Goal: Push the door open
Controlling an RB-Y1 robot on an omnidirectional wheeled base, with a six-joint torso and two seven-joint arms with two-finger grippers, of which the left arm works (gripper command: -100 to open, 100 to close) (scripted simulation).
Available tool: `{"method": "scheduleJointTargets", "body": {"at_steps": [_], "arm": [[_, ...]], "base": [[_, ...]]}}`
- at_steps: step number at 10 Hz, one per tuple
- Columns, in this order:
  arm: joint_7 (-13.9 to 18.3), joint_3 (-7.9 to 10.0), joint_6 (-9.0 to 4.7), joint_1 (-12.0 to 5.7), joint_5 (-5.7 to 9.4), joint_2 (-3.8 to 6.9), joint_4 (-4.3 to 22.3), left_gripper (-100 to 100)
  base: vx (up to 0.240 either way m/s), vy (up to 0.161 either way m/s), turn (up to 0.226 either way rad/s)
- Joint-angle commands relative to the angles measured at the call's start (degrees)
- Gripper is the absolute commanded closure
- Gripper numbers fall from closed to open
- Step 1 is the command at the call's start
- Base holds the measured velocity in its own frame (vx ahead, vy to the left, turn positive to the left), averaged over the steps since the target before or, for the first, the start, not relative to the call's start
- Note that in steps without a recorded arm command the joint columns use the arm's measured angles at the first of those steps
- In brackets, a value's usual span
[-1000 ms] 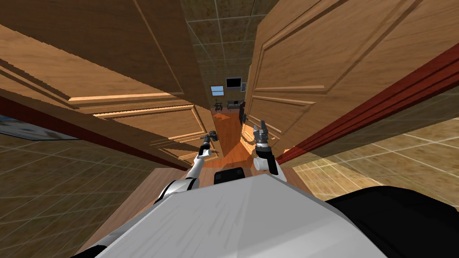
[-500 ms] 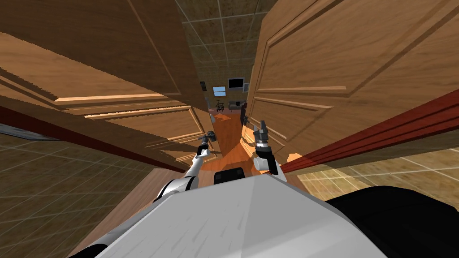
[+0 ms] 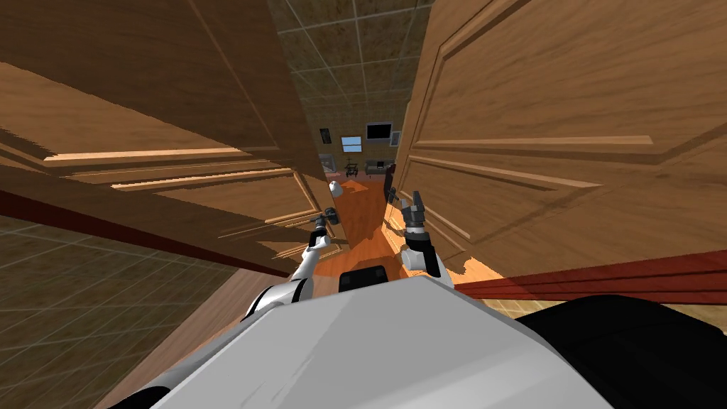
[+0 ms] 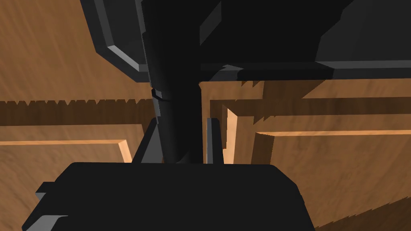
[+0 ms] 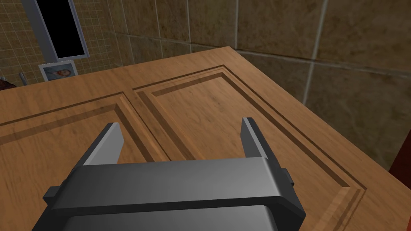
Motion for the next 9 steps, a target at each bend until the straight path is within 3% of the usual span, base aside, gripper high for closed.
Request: {"method": "scheduleJointTargets", "body": {"at_steps": [1,4,5,9], "arm": [[-0.22,1.15,-0.78,-0.31,0.37,0.14,0.45,100],[-0.68,2.56,-0.82,-0.35,0.86,-0.14,0.56,100],[-0.58,2.41,-0.73,-0.14,0.80,0.06,0.63,100],[-3.42,5.42,-1.29,0.54,2.84,0.21,-0.76,100]], "base": [[0.188,-0.101,0.077],[0.163,-0.093,0.069],[0.062,-0.032,0.043],[0.146,0.002,-0.030]]}}
